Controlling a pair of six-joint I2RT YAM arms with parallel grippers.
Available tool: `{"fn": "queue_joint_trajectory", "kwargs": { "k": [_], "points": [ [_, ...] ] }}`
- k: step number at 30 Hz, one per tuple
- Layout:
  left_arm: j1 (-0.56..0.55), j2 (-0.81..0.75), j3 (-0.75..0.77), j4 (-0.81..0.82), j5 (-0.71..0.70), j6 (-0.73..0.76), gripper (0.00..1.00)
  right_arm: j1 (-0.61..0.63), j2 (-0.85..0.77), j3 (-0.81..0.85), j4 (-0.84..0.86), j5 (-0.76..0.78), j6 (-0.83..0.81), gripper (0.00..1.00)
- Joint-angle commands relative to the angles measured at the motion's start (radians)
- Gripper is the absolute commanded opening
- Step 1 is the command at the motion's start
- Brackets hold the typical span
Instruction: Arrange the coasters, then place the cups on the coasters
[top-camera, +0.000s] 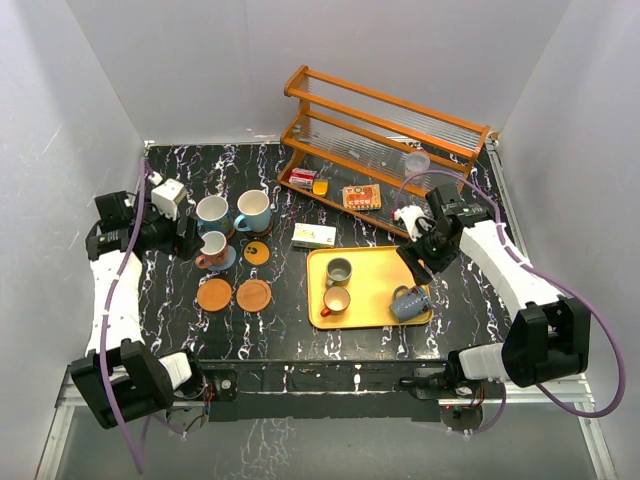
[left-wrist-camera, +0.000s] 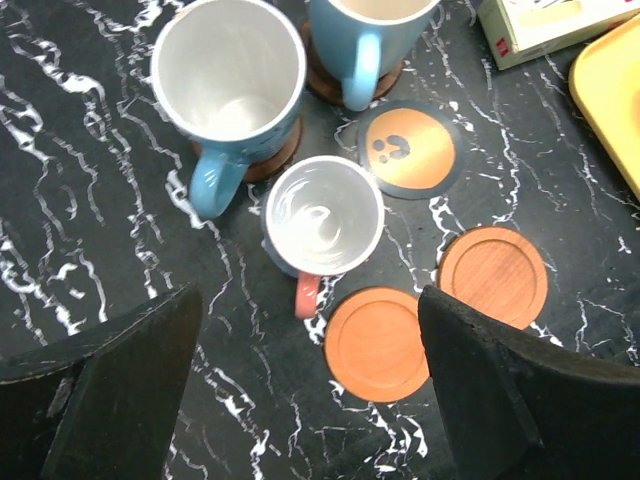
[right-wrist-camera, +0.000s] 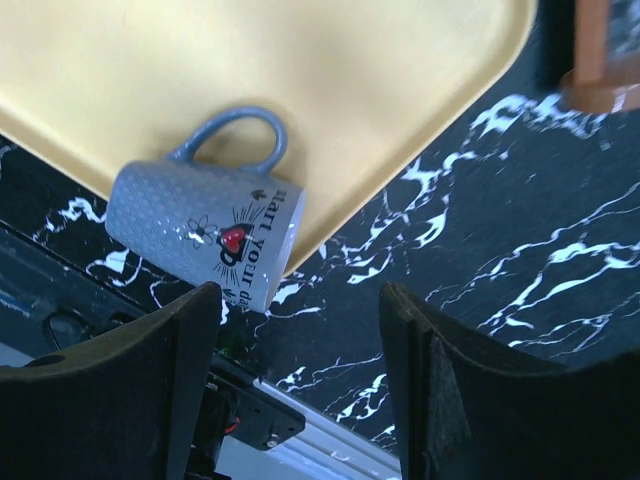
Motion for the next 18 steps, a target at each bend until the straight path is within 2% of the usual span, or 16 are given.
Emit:
{"fn": "queue_joint_trajectory", "kwargs": {
  "k": [1, 6, 14, 18],
  "points": [
    [-0.088, 0.020, -0.007, 0.025, -0.018, -0.045, 0.88, -0.022, -0.032, -0.048, -0.038, -0.004, -0.043, 0.63],
    [-0.207, 0.041, -0.031, 0.062, -0.103, -0.049, 0.89, -0.024, -0.018, -0.111, -0.067, -0.083, -0.092, 0.63],
    [-0.274, 0.048, -0.041, 0.107, -0.150, -0.056, 0.89, -0.026, 0.118, -0.124, -0.073, -0.223, -0.160, 0.61],
    [-0.307, 0.060, -0.037, 0.112, -0.167, -0.043, 0.90, -0.027, 0.145, -0.095, -0.075, -0.234, -0.160, 0.58]
  ]
}}
